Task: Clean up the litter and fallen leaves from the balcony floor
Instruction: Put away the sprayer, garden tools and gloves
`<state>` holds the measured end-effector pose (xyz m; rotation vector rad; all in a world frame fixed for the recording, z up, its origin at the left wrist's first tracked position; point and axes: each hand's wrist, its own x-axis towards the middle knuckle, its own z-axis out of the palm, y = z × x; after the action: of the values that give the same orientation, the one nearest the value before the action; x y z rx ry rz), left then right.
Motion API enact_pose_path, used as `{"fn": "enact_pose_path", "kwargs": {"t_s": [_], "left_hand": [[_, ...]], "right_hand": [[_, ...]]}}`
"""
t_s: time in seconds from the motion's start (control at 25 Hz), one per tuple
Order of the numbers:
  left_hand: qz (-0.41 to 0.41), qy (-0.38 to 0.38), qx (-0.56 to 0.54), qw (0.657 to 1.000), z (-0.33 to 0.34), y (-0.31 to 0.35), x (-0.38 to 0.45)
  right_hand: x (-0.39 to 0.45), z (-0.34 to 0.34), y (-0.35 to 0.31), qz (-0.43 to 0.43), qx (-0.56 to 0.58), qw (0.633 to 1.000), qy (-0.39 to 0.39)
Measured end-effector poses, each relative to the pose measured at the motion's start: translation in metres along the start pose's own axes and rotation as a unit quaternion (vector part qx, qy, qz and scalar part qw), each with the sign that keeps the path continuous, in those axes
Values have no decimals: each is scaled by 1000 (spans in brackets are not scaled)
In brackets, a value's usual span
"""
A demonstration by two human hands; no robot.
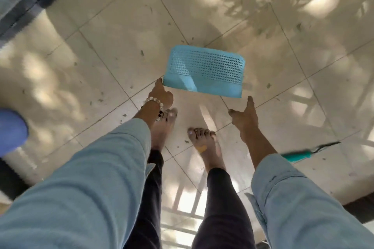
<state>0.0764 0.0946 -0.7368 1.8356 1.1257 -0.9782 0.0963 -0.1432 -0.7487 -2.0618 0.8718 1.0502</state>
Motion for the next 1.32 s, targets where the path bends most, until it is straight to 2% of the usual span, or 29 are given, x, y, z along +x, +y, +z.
{"fn": "enact_pose_path", "kwargs": {"t_s": [0.08, 0.28, 0.36, 0.48, 0.68, 0.84, 1.04, 1.16, 1.32], "left_hand": [[7, -16, -10, 1000, 5, -7, 16], [53, 13, -56, 997, -19, -9, 13], [74, 7, -45, 996, -42, -1, -7], [82, -2, 28, 996, -70, 15, -47], [118, 6, 85, 989, -72, 41, -117], [191, -14, 155, 969, -33, 63, -160], [249, -107, 250, 930, 54, 67, -202], [286, -163, 325, 886, 111, 57, -225], [299, -235, 420, 824, 186, 35, -248]], "right_hand": [[8, 7, 0, -7, 24, 1000, 5], [-16, 11, -14, -53, -9, 997, 49], [-44, 3, -22, -32, 20, 997, 74], [-89, -15, -22, 34, 104, 989, 102], [-158, -42, 13, 91, 226, 958, 154], [-196, -52, 71, 119, 292, 931, 184], [-235, -36, 175, 191, 391, 867, 243], [-252, -14, 231, 254, 444, 813, 280], [-267, 20, 293, 339, 493, 749, 284]]}}
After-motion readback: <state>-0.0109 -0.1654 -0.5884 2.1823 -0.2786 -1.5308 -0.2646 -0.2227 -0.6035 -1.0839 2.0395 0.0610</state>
